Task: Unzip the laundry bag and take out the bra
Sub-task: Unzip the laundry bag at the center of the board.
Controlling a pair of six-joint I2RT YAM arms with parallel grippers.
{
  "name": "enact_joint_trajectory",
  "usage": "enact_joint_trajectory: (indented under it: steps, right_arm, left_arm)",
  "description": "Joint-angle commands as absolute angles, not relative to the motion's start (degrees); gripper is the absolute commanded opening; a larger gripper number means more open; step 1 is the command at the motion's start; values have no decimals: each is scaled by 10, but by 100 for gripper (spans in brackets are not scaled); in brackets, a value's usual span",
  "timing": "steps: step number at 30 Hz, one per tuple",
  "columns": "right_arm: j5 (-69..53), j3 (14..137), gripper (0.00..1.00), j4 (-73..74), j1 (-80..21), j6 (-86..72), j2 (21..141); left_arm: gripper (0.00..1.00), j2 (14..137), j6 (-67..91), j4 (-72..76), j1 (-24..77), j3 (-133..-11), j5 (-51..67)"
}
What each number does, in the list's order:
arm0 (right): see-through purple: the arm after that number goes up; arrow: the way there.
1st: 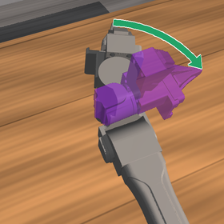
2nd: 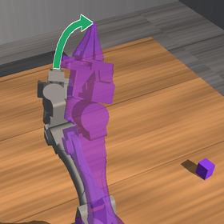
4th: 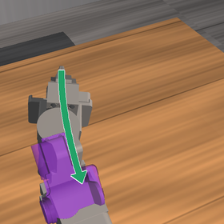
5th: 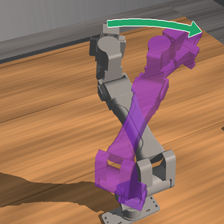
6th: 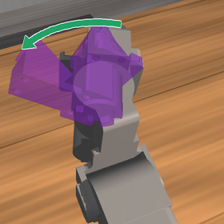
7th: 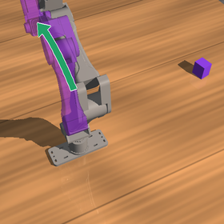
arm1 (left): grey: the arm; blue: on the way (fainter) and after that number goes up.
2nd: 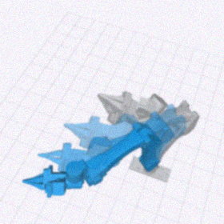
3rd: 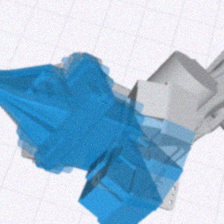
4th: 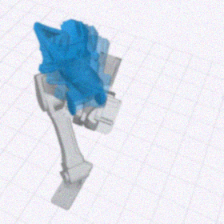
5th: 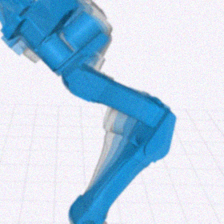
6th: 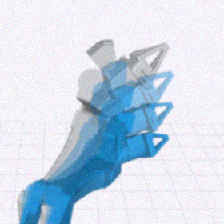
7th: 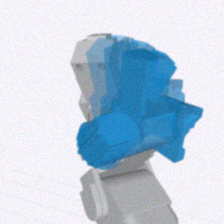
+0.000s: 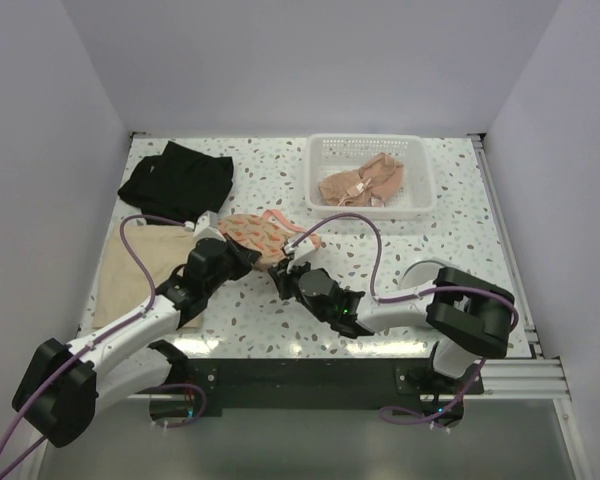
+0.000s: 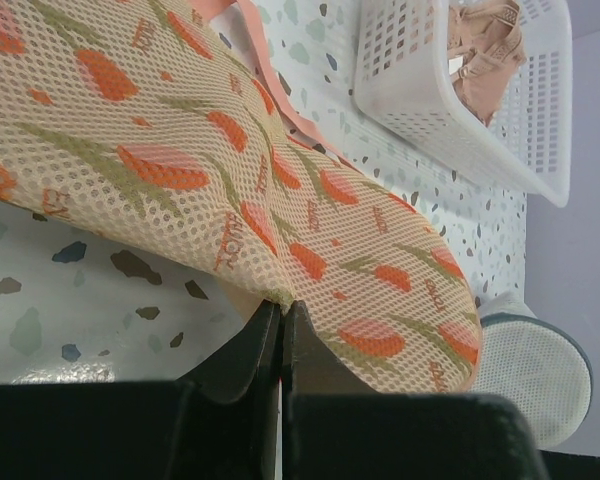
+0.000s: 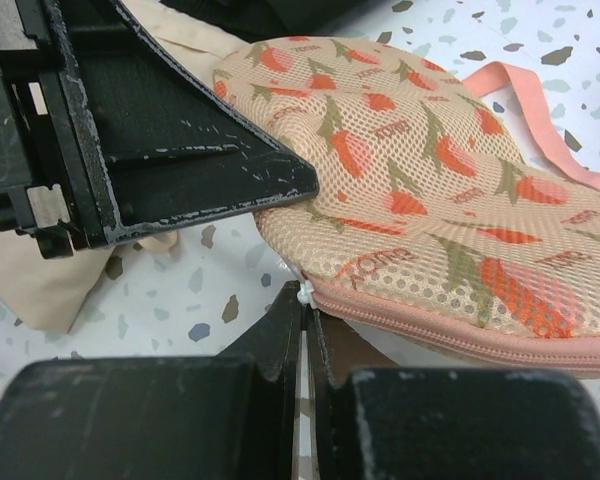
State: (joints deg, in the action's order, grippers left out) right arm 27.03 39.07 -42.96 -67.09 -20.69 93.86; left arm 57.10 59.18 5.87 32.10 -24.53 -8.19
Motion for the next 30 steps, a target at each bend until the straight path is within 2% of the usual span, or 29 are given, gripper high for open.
enact_joint_trajectory:
  steps: [1, 11, 30]
  right_arm:
    - [275, 375, 0, -418, -671, -217, 890]
    - [214, 329, 0, -338, -676, -232, 811]
    - [220, 282, 0, -301, -677, -235, 755]
  left_arm:
    - [0, 563, 567, 50, 323, -272, -131]
    - [0, 578, 543, 36, 323, -285, -169]
    - [0, 607, 498, 47, 324, -302, -195]
